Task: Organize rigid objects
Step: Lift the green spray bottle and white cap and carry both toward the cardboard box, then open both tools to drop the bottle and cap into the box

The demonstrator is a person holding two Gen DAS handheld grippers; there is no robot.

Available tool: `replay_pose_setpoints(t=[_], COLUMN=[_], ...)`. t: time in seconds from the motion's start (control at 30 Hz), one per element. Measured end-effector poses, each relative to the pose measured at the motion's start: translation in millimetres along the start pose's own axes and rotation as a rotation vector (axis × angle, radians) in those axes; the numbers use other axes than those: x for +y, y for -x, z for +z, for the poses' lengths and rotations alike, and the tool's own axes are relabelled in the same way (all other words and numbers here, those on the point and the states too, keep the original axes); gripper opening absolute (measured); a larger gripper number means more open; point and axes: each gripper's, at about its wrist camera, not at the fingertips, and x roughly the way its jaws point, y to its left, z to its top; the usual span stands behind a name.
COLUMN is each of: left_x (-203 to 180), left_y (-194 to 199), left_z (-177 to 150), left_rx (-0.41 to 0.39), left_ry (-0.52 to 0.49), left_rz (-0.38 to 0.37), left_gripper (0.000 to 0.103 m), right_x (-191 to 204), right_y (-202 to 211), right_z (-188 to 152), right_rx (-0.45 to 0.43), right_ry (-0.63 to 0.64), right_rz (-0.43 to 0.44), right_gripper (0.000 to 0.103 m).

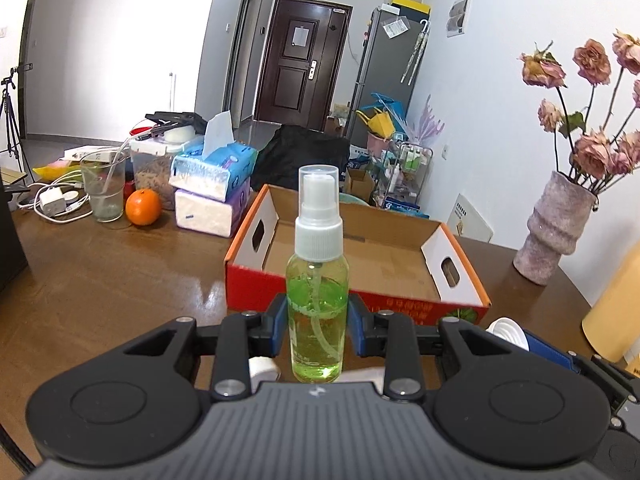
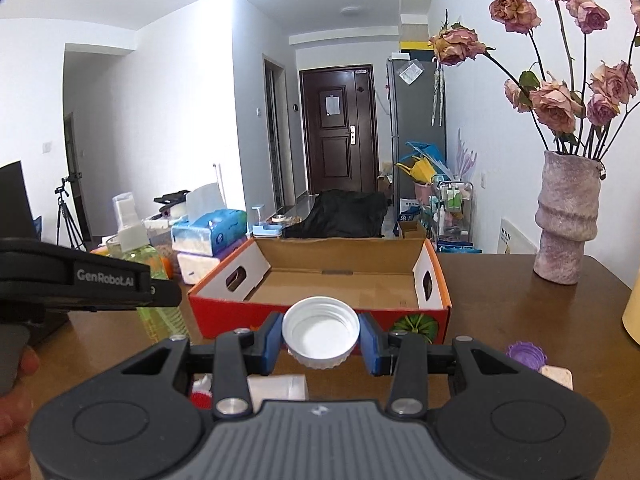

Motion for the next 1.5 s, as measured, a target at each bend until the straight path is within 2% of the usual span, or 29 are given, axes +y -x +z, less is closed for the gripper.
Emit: replay_pose_setpoints(t=[0.37,0.7,0.93,1.5], left_x=[-4,-6,-9,-20], left_y=[-38,-77,-102,-164], left_z=[30,54,68,79], left_rx=[-0.030,-0.043,-0.052,-0.005], left_ry=[0.049,0.069,0.062,0.012], left_rz=[-0.014,0.012,0.022,0.059], left_gripper=[0.032,0.032,0.032,0.032], right_x=[-9,-18,-21,-26], right_y=[-42,-85,-109,-169], right_z=[26,44,52,59], right_rx=[-0.034,-0.039,-0.035,0.022], right_ry=[-0.016,-0.019,-0.013,0.016], right_rz=[-0.015,-0.017,-0.027,-0.049], right_gripper=[0.039,0.039,0.039,0.039])
